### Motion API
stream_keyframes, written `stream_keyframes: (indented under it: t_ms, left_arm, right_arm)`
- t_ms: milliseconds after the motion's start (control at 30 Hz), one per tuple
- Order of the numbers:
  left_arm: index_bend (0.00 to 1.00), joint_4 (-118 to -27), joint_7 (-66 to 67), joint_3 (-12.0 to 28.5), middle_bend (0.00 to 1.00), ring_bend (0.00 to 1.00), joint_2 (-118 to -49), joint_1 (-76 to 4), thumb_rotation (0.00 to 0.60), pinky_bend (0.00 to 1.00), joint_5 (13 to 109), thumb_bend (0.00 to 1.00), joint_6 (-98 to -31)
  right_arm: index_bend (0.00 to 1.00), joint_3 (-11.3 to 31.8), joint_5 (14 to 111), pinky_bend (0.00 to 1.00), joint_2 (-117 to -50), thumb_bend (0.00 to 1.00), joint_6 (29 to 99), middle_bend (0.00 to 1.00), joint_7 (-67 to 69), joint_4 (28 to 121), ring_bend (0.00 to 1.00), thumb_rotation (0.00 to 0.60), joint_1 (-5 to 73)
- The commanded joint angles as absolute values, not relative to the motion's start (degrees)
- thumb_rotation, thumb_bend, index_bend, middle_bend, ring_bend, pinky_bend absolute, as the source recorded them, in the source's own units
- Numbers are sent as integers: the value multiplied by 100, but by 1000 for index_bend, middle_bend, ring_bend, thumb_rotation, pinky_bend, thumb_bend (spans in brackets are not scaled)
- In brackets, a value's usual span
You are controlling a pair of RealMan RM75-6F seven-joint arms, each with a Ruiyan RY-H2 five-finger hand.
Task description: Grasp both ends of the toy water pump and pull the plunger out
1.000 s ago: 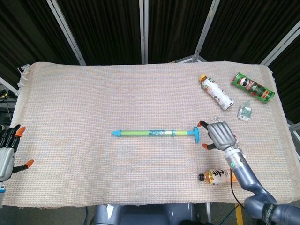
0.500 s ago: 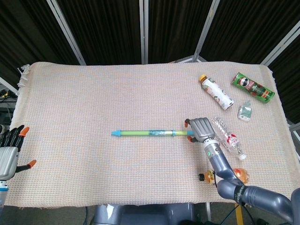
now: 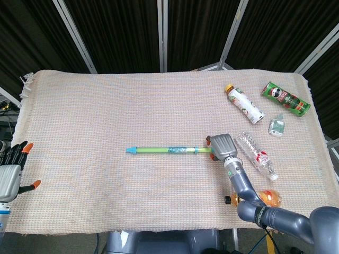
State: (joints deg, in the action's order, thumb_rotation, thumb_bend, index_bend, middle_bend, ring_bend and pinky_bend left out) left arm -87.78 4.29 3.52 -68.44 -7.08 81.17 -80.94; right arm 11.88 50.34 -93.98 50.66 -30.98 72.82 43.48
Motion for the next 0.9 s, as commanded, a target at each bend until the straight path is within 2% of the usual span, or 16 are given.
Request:
stream_keyframes:
  t_ms: [33,300,433,500,533,567,600,633,700,800,900]
  left_arm:
    - [0,-8778,433,354,0,0,-6845,-710,600,0,8106,0,-8086]
    - [0,-8765,421,321,0,0,-6852,-733,600,0,8107,0,-8014]
    - [0,-8783,412,301,0,0,-6859,-765,600,0,8140,0,-7964]
    - [0,-8782,381,312,64,38,-6880,-783,600,21,8181,0,-7982]
    - [5,-8760,363,337,214,162,-6919,-806,600,125,8236,0,-8027]
    - [36,-8741,344,350,400,324,-6950,-840,600,282,8291,0,-8035]
    - [72,-8746,303,347,525,442,-6971,-886,600,406,8328,0,-7983]
    - [145,-8750,264,348,654,569,-6992,-977,600,570,8389,0,-7880]
    - [271,-8703,337,365,774,691,-7064,-1181,600,768,8509,0,-7677]
    - [360,-8688,415,492,853,787,-7320,-1595,600,943,8648,0,-7324]
    - [407,-8660,457,590,893,827,-7514,-1900,600,1000,8680,0,-7036]
  right_arm:
    - [468,1138,5019,1000,-9496,249,5052,1000,-3159,7145,1000,600,4403]
    - [558,1064,5029,1000,-9616,294,5077,1000,-3214,6921,1000,600,4438]
    - [635,1071,5034,1000,-9585,342,5102,1000,-3133,7024,1000,600,4407]
    - [649,1079,5025,1000,-9554,362,5119,1000,-3110,7108,1000,600,4393]
    - [655,1092,5000,1000,-9524,376,5138,1000,-3104,7191,1000,600,4383]
    - [660,1109,4962,1000,-9500,385,5149,1000,-3098,7269,1000,600,4376]
    - [661,1133,4913,1000,-9472,389,5154,1000,-3090,7357,1000,600,4370]
    - [662,1161,4846,1000,-9430,392,5167,1000,-3093,7476,1000,600,4366]
    - [662,1198,4719,1000,-9355,400,5205,1000,-3147,7681,1000,600,4370]
    - [663,1231,4436,1000,-9256,415,5303,1000,-3369,8007,1000,600,4402]
    - [664,1242,4177,1000,-9205,428,5388,1000,-3581,8210,1000,600,4455]
